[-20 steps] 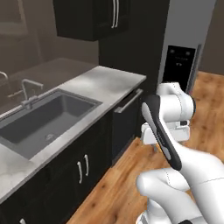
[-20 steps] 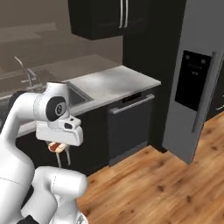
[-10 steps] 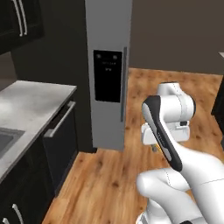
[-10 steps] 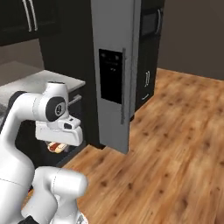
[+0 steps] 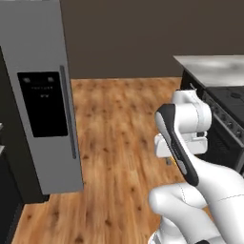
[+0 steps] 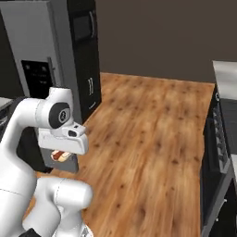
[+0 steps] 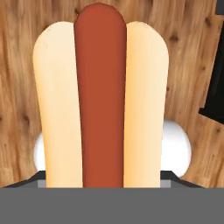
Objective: Store the hot dog in the freezer for long-term storage. Close the freezer door after placing the cooked food.
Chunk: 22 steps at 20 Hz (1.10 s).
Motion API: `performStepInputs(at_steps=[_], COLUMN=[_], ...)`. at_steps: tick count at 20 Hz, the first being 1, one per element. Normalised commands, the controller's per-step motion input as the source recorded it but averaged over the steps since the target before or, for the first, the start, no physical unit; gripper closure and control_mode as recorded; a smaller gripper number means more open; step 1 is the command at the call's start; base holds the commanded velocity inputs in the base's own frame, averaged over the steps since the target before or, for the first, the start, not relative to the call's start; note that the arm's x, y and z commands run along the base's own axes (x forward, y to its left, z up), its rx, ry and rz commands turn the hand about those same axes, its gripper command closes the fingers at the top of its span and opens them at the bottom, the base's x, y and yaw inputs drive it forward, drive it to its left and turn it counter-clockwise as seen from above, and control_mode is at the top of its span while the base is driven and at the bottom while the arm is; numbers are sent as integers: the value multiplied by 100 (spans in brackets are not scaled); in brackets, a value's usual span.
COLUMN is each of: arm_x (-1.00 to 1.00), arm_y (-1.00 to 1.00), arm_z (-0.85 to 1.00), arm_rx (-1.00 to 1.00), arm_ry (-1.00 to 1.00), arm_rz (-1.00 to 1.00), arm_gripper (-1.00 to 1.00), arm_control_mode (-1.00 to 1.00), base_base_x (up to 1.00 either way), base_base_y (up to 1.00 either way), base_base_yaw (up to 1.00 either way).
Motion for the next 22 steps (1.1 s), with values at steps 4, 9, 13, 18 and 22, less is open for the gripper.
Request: performStepInputs(at_steps=[4,9,13,18,22], arm_x=[0,0,0,0,0], arm_y=[0,0,0,0,0], arm_z=[0,0,0,0,0], arm_rx=[0,0,0,0,0], arm_ry=[0,0,0,0,0], arm_rz=[0,0,0,0,0], arm_gripper=[100,100,100,100,100], arm_control_mode=[100,100,100,100,100], base_base_x=[95,100,100,99,77], base_base_y=[-15,0,0,0,-7], base_base_yaw=[-33,-22,-14,-5,5])
